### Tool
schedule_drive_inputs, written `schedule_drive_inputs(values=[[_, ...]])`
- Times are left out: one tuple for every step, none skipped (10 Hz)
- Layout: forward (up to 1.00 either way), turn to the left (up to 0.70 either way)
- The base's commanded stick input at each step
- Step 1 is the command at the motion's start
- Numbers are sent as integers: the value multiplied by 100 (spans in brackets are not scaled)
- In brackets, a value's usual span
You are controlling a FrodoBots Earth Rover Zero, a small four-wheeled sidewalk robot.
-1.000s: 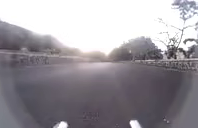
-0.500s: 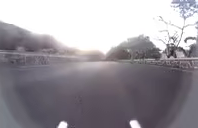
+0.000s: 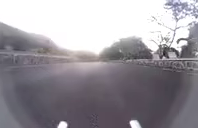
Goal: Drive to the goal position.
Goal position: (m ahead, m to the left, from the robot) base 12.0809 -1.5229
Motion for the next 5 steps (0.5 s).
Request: schedule_drive_inputs(values=[[70,0],[70,0],[70,0],[70,0],[70,0]])
